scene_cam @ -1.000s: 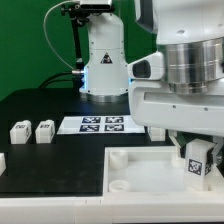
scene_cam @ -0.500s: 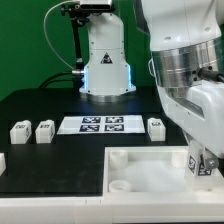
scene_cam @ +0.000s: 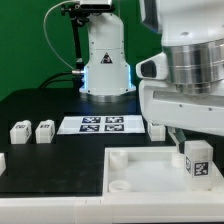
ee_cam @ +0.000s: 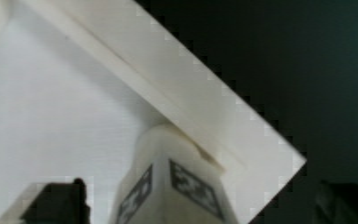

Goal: Assemble one leg

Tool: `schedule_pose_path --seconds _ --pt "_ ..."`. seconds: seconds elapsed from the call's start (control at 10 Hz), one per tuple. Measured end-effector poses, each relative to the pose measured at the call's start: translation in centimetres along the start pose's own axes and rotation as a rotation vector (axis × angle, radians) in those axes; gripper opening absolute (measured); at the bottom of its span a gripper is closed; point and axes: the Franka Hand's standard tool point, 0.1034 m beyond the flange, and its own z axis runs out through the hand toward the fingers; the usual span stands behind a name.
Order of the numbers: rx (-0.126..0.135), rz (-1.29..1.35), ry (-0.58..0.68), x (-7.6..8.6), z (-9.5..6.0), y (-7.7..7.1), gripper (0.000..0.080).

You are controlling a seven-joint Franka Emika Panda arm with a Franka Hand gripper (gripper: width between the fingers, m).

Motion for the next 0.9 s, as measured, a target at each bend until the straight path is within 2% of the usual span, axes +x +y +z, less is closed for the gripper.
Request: schedule_pose_path --seconds 0.3,0.4,0.6,0.7,0.8,0.9 --pt "-0.003 -0.309 0.000 0.1 0.1 0.2 0.0649" --pt "-0.028 -0.511 0.013 0.5 0.0 0.5 0.0649" --pt "-0.058 -0.850 0.033 1.5 -0.4 0.7 0.0649" --pt "-0.052 -0.885 0.044 1.5 -0.4 0.5 0.0649" --pt "-0.048 -0.813 0.043 1.5 -0.4 0.5 0.0649" --pt "-0.048 -0.812 0.043 1.5 -0.4 0.5 0.0526"
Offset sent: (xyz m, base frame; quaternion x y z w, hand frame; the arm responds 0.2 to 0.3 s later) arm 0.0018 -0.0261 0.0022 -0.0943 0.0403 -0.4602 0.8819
